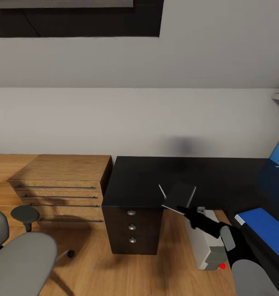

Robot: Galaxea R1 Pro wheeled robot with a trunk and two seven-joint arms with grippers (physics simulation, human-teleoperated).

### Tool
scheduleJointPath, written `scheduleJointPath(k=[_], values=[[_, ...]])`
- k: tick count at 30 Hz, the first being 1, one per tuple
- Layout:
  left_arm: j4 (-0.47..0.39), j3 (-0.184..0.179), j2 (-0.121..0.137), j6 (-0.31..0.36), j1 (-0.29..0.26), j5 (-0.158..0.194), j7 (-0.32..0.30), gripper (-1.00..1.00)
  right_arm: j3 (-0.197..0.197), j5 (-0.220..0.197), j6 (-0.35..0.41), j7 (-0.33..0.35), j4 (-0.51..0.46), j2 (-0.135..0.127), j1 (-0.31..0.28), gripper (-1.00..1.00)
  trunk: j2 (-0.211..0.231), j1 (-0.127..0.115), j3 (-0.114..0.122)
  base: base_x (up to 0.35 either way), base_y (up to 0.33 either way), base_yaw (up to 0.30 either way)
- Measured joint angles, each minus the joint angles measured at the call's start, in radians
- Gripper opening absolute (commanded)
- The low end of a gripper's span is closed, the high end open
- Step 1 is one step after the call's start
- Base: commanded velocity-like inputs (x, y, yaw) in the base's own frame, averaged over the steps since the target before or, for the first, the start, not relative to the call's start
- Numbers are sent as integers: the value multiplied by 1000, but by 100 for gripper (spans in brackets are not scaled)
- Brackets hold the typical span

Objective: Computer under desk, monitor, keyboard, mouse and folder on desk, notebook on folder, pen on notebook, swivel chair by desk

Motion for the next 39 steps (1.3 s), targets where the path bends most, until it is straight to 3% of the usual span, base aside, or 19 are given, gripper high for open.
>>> scheduleJointPath(k=[6, 16, 19, 23, 27, 32, 39], values=[[-127, 0, -48, 51, 0, -4, 3, 100, 0, 1, -1, 0, 0, -5, 0, -100, 0, 0, 0, 0, -3, -27], [-421, -7, -110, 376, 0, -5, 3, 100, 0, 3, -4, 1, -1, -9, 0, -100, 0, 0, 0, 0, 0, -247], [-495, -7, -131, 442, 0, -6, 4, 100, 0, 4, -5, 2, -1, -18, 0, -100, 0, 0, 1, 0, 0, -284], [-492, -7, -136, 458, 0, -4, 2, 100, 0, 5, -25, 2, 0, -32, 0, -100, 0, 0, 3, 0, 0, -285], [-426, -4, -131, 451, 0, -2, -2, 100, 0, 6, -75, 3, 4, -38, 0, -100, 0, 0, 5, 0, 0, -280], [-390, 0, -107, 395, 0, 0, -3, 100, -2, 8, -121, 2, 7, -40, 2, -100, 0, 0, 8, 0, 0, -274], [-380, 0, -101, 381, 0, 1, -4, 100, -16, 9, -129, 0, 9, -42, 2, -100, 0, 0, 12, 0, 0, -272]])
